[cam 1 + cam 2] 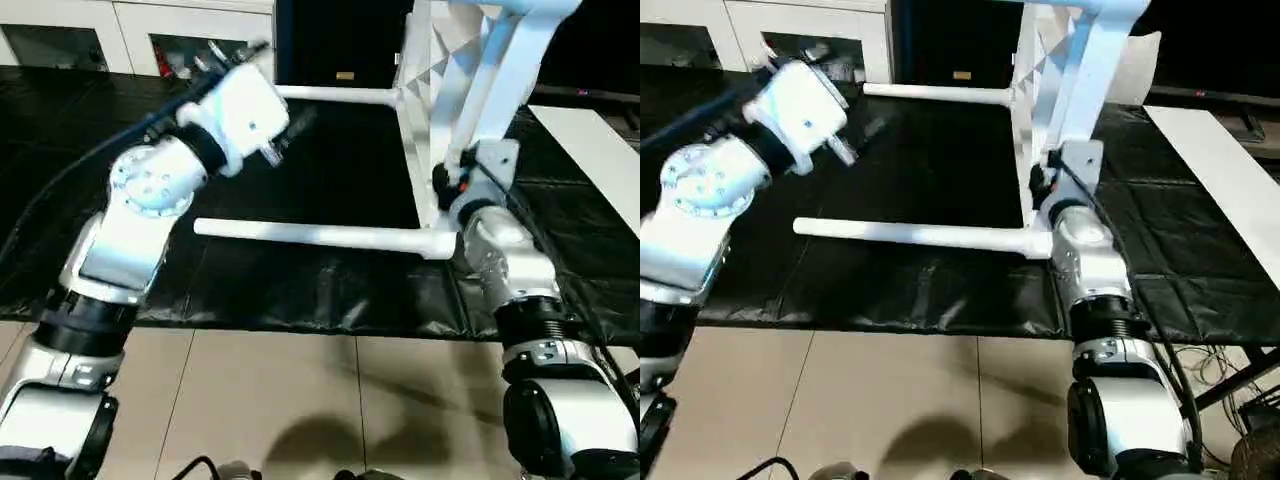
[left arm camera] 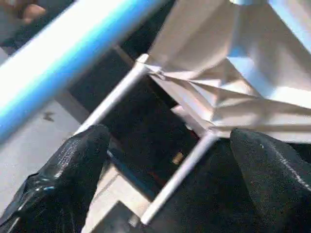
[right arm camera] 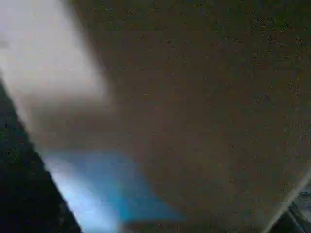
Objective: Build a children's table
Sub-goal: Flip table
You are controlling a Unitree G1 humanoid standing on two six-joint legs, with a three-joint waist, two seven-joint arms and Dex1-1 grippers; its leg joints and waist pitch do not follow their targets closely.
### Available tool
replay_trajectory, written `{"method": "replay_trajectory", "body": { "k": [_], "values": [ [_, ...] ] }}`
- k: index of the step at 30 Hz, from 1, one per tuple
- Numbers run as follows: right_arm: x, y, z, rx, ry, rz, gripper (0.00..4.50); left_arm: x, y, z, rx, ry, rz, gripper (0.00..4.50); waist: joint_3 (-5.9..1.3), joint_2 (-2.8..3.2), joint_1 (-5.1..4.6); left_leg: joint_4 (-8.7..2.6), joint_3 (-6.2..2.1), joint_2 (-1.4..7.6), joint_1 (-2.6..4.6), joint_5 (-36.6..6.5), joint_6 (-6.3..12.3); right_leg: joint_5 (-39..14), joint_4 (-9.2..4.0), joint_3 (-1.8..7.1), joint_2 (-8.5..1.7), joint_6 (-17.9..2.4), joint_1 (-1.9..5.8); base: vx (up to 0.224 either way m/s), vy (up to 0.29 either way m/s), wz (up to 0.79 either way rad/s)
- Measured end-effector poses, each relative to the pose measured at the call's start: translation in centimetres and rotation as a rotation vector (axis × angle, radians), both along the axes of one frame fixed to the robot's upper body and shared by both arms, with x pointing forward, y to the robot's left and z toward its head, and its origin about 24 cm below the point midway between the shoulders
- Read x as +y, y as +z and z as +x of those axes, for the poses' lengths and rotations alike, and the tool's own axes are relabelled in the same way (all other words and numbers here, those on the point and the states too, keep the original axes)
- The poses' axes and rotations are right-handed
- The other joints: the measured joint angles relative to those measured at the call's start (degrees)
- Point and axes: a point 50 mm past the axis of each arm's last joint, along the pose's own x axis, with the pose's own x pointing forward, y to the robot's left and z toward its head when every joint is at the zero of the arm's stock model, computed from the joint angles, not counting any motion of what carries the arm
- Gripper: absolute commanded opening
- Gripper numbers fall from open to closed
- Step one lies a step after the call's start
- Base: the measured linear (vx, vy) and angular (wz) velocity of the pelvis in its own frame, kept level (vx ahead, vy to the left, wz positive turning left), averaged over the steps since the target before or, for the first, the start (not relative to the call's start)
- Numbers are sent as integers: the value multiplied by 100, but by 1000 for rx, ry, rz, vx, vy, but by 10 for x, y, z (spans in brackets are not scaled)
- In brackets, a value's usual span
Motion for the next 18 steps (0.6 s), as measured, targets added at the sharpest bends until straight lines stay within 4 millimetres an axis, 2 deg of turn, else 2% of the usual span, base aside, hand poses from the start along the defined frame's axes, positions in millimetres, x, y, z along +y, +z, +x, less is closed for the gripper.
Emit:
{"method": "replay_trajectory", "body": {
  "k": [5, 10, 18],
  "values": [
    [1, 0, 0, -3, 10, -29, 188, 4, 26, -1, -167, 21, 4, 450, 0, 0, 0, 2, 0, 1, 3, 1, -1, 0, 8, 0, 0, -1, 0, 0, 0, 0],
    [-1, 0, 0, -2, 15, -55, 188, 6, 38, -2, -265, 60, 79, 450, 0, 0, 7, 3, 0, 1, 3, 2, -3, 0, 9, -1, -1, -1, 0, 0, 0, 0],
    [-2, 1, 0, -1, 24, -79, 188, 12, 65, 19, -347, 157, 240, 450, 2, 5, 16, 8, 0, 0, 1, 2, -5, 0, 15, 1, -2, -1, -4, 0, 0, 0]
  ]
}}
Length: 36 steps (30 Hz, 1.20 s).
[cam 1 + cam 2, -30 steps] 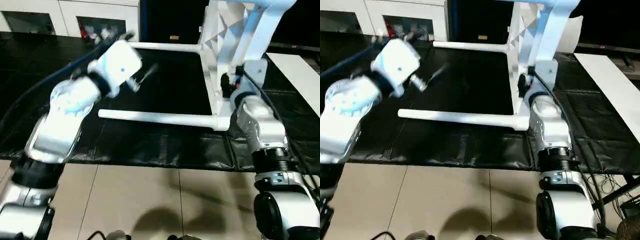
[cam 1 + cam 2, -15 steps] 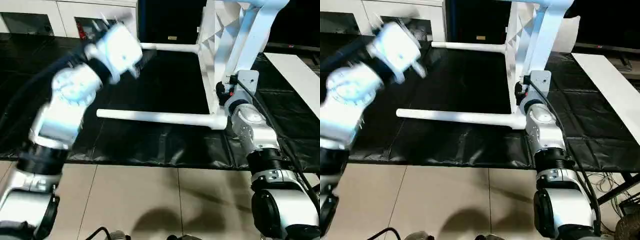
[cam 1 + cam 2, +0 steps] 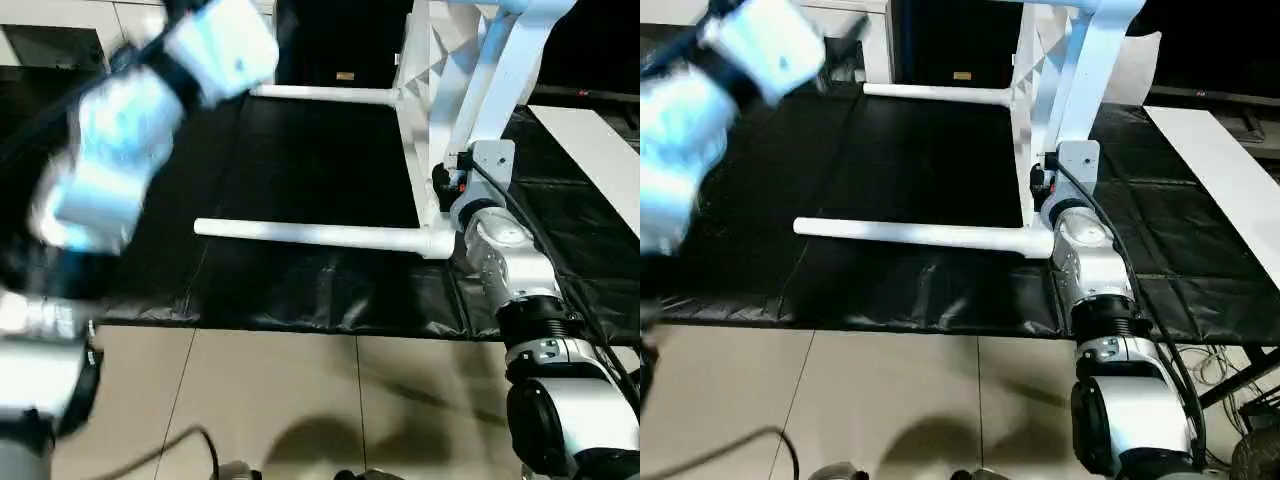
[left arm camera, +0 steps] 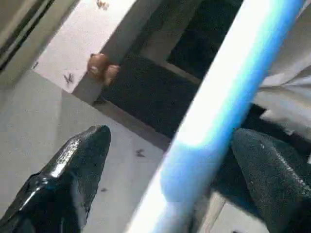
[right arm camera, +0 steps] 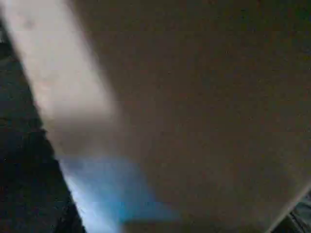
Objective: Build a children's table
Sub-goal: Flip table
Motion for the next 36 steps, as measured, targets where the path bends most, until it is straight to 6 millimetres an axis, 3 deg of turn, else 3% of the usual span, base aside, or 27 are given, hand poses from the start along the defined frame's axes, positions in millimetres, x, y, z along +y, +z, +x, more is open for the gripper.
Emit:
{"method": "replay_trajectory", "body": {
  "k": [3, 5, 7, 13, 16, 19, 28, 36],
  "values": [
    [-2, 1, 0, 4, 4, -31, 188, 3, -3, 9, 39, 36, 21, 450, 1, 3, 6, 0, 0, 0, -1, 0, -1, 0, 2, -1, -1, 0, -2, 0, 0, 0],
    [-4, 2, 0, 8, 8, -47, 188, 7, -9, 15, 84, 60, 31, 413, 2, 5, 7, 0, 0, 0, -5, 0, -1, 0, 3, -1, -1, -1, -6, 0, 0, 0],
    [-7, 3, 0, 10, 13, -69, 188, 9, -13, 19, 113, 64, 36, 410, 3, 7, 19, 0, 0, 0, -13, 0, 0, 0, 3, -1, -2, -1, -12, 0, 0, 0],
    [-22, 16, 2, 16, 34, -158, 188, 8, -5, 24, 138, 44, 38, 372, 7, 38, 62, -2, 6, -4, -26, -1, 2, -4, 16, 1, -7, -8, -36, 0, 0, 0],
    [-29, 33, 6, -9, 46, -264, 188, 8, -4, 25, 154, 30, 36, 331, 9, 100, 80, -2, 9, -12, -45, 20, 26, -4, 27, 4, -16, -8, -64, 0, 0, 0],
    [-38, 62, 10, -50, 64, -374, 190, 8, -1, 23, 159, -7, 4, 320, 3, 163, 121, -8, 12, -18, -42, 24, 33, -7, 29, 4, -22, -4, -62, 0, 0, 0],
    [-56, 124, 17, -84, 122, -562, 192, 8, 6, 8, 308, -203, -210, 247, 4, 175, 186, -6, 23, -32, -45, 20, 48, -10, 25, -6, -50, 9, -56, 0, 0, 0],
    [-60, 172, 18, -92, 169, -708, 192, 16, -3, -8, 417, -183, -323, 195, 3, 179, 209, 2, 28, -32, -46, 15, 50, -14, 27, -12, -59, 15, -51, 0, 0, 0]
  ]
}}
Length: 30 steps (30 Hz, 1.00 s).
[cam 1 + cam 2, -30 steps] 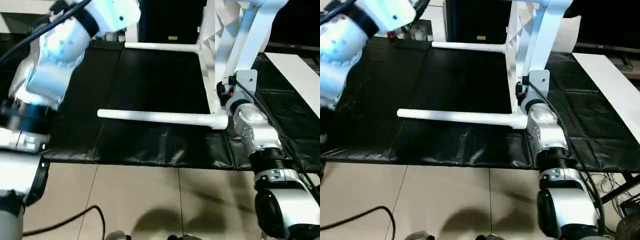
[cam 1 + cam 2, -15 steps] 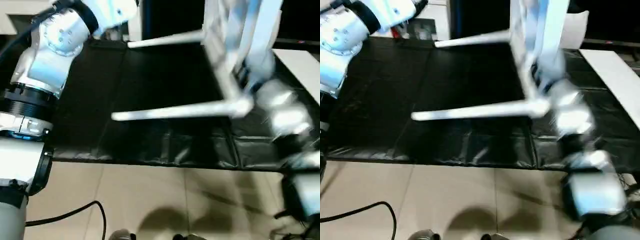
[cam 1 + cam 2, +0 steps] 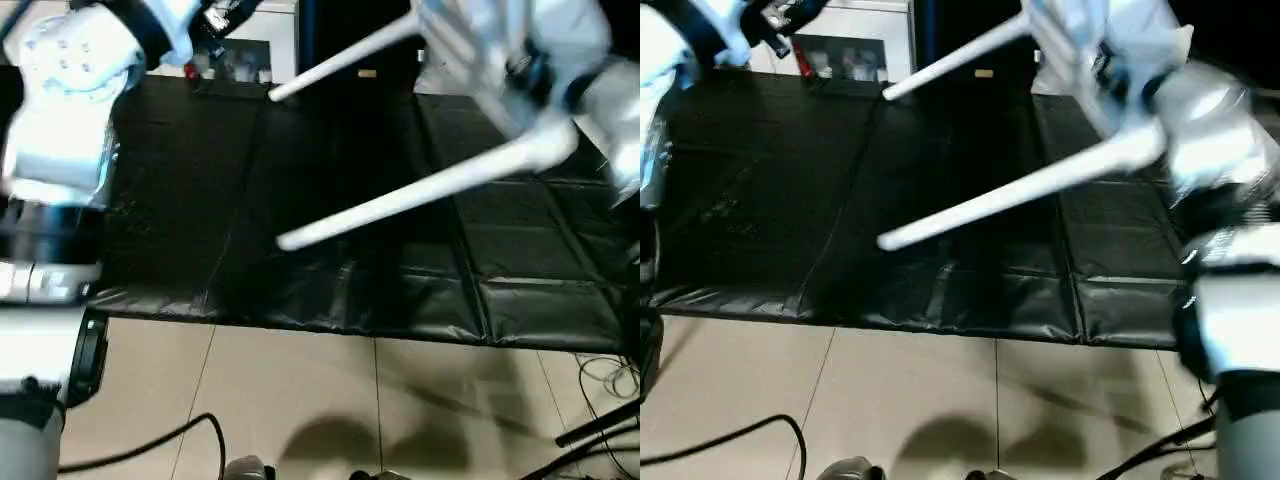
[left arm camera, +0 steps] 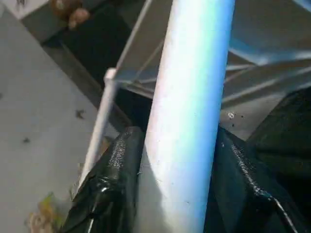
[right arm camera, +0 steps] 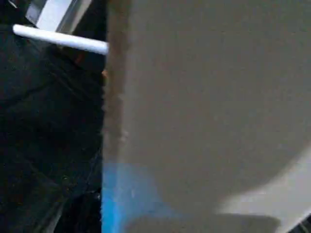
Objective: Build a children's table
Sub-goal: Flip table
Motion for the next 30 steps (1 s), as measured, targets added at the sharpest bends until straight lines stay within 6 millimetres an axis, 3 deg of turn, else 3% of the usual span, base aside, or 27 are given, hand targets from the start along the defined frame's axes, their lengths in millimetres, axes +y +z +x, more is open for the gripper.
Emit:
{"method": "replay_trajectory", "body": {
  "k": [6, 7, 8, 15, 20, 24, 27, 30],
  "values": [
    [4, 16, 1, -13, 32, -37, 192, 6, -7, -5, 49, 56, 0, 180, 3, -11, 2, 17, -3, 5, 32, -4, -5, -1, -9, -11, -2, 3, 49, 0, 0, 0],
    [4, 16, 1, -18, 39, -33, 248, 6, -8, -5, 55, 62, -2, 176, 5, -13, -1, 22, -3, 5, 39, -7, 0, -2, -10, -13, -3, 7, 60, 0, 0, 0],
    [4, 16, 1, -27, 51, -26, 262, 7, -9, -6, 56, 69, -10, 174, 7, -16, -10, 31, -4, 6, 42, -10, 4, -2, -17, -18, -6, 11, 71, 0, 0, 0],
    [24, 36, -6, -203, 287, 68, 307, 14, -12, -6, 61, 134, -37, 172, 8, -23, -131, 61, -8, 6, 34, -21, 22, 1, -24, -27, -15, 29, 82, 0, 0, 0],
    [46, 63, -21, -436, 497, 218, 348, 13, -15, -4, 41, 164, -28, 172, 7, -23, -220, 72, -24, 7, 40, -21, 22, 1, -28, -49, -17, 29, 98, 0, 0, 0],
    [37, 80, -39, -606, 633, 483, 387, 16, -21, -3, 14, 176, -7, 170, -8, 7, -233, 69, -38, 24, 46, -22, 23, 1, -68, -92, -17, 29, 133, 0, 0, 0],
    [25, 76, -47, -638, 655, 596, 397, 27, -27, -2, 14, 204, 22, 169, -29, 36, -255, 59, -43, 32, 113, -30, 32, 1, -116, -116, -16, 29, 211, 0, 0, 0],
    [19, 52, -49, -584, 649, 691, 430, 35, -34, -2, 24, 226, 11, 164, -40, 66, -337, 43, -51, 42, 175, -33, 34, 2, -182, -164, -17, 30, 292, 0, 0, 0]
  ]
}}
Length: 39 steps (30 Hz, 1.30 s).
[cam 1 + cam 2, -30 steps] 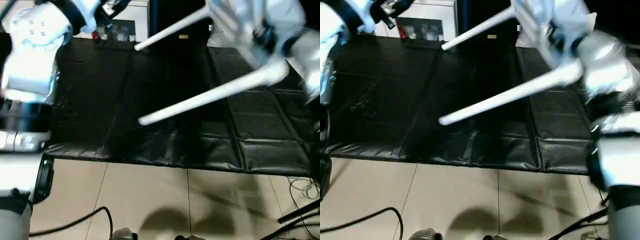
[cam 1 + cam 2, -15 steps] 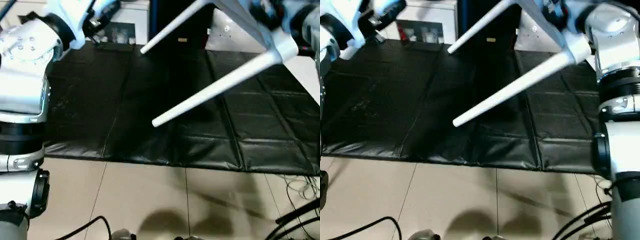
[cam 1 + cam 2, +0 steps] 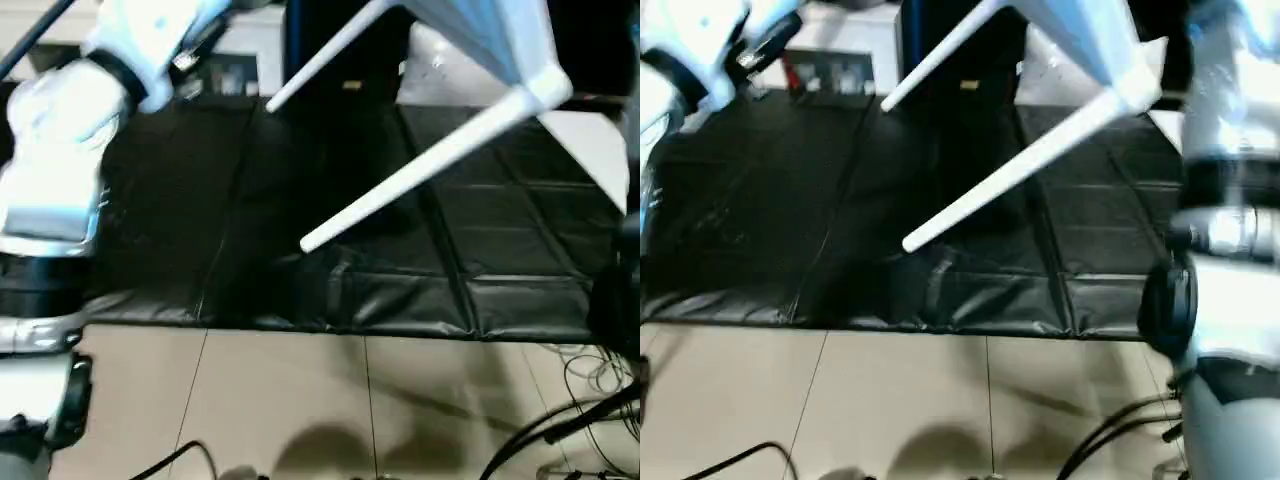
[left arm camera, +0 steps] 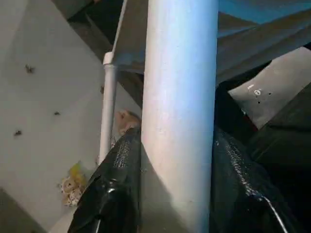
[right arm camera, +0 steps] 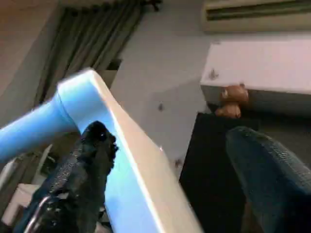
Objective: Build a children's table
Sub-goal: Flip table
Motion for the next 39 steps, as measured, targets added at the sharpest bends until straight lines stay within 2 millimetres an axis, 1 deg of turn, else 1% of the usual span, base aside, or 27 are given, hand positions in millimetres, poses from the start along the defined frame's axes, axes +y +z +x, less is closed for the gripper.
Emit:
{"method": "replay_trajectory", "body": {
  "k": [1, 2, 3, 4, 5, 6, 7, 8, 9, 10, 11, 13, 14, 16, 17, 18, 20, 21, 23, 27, 31, 35, 39],
  "values": [
    [1, -12, -2, 30, 20, 27, 441, 2, -2, 0, 2, 3, 2, 163, -8, 16, -29, -19, -5, 9, 20, 0, 0, 0, -40, -32, 0, 1, 32, 0, 0, 0],
    [3, -29, -1, 86, 46, 53, 447, 6, -4, -1, 9, 15, 1, 163, 3, 59, -74, -14, -16, 37, 50, 0, 0, 0, -86, -115, -14, 1, 99, 0, 0, 0],
    [4, -42, 1, 132, 60, 69, 447, 8, -6, -1, 14, 23, 1, 163, 11, 99, -115, -16, -25, 60, 72, -3, -5, 0, -132, -171, -17, 1, 122, 0, 0, 0],
    [4, -54, -1, 166, 67, 80, 447, 10, -6, -1, 15, 26, 7, 163, 9, 128, -144, -16, -39, 84, 71, -4, -6, 0, -171, -226, -19, 1, 152, 0, 0, 0],
    [5, -71, -3, 212, 77, 78, 450, 12, -7, -1, 19, 34, 12, 162, 17, 158, -98, -23, -38, 106, 49, -7, -12, -147, 37, -156, -5, 58, 169, -76, -3, -2],
    [5, -85, -5, 248, 77, 75, 450, 13, -10, 0, 30, 36, 10, 162, 15, 139, -99, -4, -3, 71, 61, -6, -13, -360, 333, 61, -30, 78, 159, -76, -3, -2],
    [5, -97, -6, 284, 79, 75, 450, 13, -11, -1, 30, 36, 10, 162, -35, -12, -67, -12, 91, -7, 116, -12, -25, -419, 544, 340, -99, 162, 110, -5, -52, 4],
    [7, -107, -6, 319, 86, 80, 450, 15, -13, -1, 35, 43, 6, 161, -33, -65, -17, -6, 67, -85, 152, -44, -78, -441, 638, 414, -122, 169, 25, 35, -84, -11],
    [6, -122, -7, 374, 85, 83, 450, 16, -16, -1, 39, 43, 6, 161, -52, -99, 86, 73, -11, -130, 108, -114, -69, -469, 636, 411, -110, 155, -10, 35, -84, -11],
    [5, -132, -8, 412, 77, 85, 450, 16, -16, -1, 35, 39, 7, 161, -82, -69, 176, 68, -82, -148, 68, -114, -59, -470, 629, 400, -88, 153, -36, 26, -83, -23],
    [4, -148, -9, 477, 56, 95, 450, 15, -17, -2, 32, 36, 10, 161, -112, -23, 227, 0, -127, -156, 52, -80, -89, -469, 617, 370, -72, 151, -50, 44, -60, -14],
    [6, -173, -11, 581, 33, 124, 450, 16, -18, -2, 31, 36, 11, 161, -144, 25, 229, -43, -139, -115, 43, 13, -138, -441, 560, 369, -10, 120, -50, 22, -30, -7],
    [10, -186, -10, 647, 29, 136, 450, 16, -17, -2, 27, 36, 11, 161, -154, 41, 209, -45, -139, -109, 37, 13, -140, -432, 552, 368, -5, 109, -54, 0, 0, 0],
    [13, -199, -7, 734, 8, 165, 450, 16, -17, -3, 22, 32, 12, 161, -153, 19, 186, -48, -138, -107, 40, 12, -140, -428, 536, 362, -4, 103, -49, 0, 0, 0],
    [14, -204, -6, 767, -5, 178, 450, 15, -17, -3, 20, 30, 13, 161, -155, 15, 186, -55, -139, -102, 50, 12, -140, -428, 516, 355, -3, 103, -34, 0, 0, 0],
    [13, -209, -5, 802, -25, 191, 450, 15, -17, -3, 19, 29, 13, 161, -159, 22, 183, -77, -138, -99, 68, 11, -139, -428, 467, 344, -3, 103, -2, 0, 0, 0],
    [12, -212, -3, 823, -47, 213, 450, 16, -17, -3, 19, 27, 9, 161, -168, 27, 179, -109, -131, -99, 64, 11, -136, -409, 392, 341, -3, 122, 12, 0, 0, 0],
    [14, -213, 0, 833, -45, 237, 450, 16, -18, -4, 20, 27, 9, 161, -175, 21, 175, -115, -123, -99, 62, 11, -133, -388, 374, 345, -4, 117, 12, 0, 0, 0],
    [24, -213, 10, 849, -18, 315, 450, 17, -19, -5, 18, 24, 12, 161, -186, -1, 137, -103, -112, -100, 61, 6, -121, -348, 364, 351, -8, 115, 11, 0, 0, 0],
    [44, -213, 24, 863, 63, 360, 450, 16, -20, -5, 16, 16, 12, 161, -190, -6, 135, -111, -108, -100, 63, 5, -120, -344, 362, 351, -9, 109, 10, 0, 0, 0],
    [48, -217, 30, 885, 107, 378, 450, 20, -21, -6, 19, 23, 5, 161, -190, -12, 152, -118, -108, -99, 63, 5, -121, -342, 367, 350, -8, 104, 9, 0, 0, 0],
    [59, -217, 44, 954, 23, 378, 450, 20, -21, -6, 18, 20, 2, 161, -187, -30, 144, -118, -103, -96, 66, 6, -123, -339, 378, 350, -8, 100, 2, 0, 0, 0],
    [63, -215, 48, 964, 5, 415, 450, 20, -22, -7, 20, 15, -5, 161, -188, -38, 160, -119, -103, -95, 64, 4, -122, -340, 376, 350, -8, 101, 1, 0, 0, 0]
  ]
}}
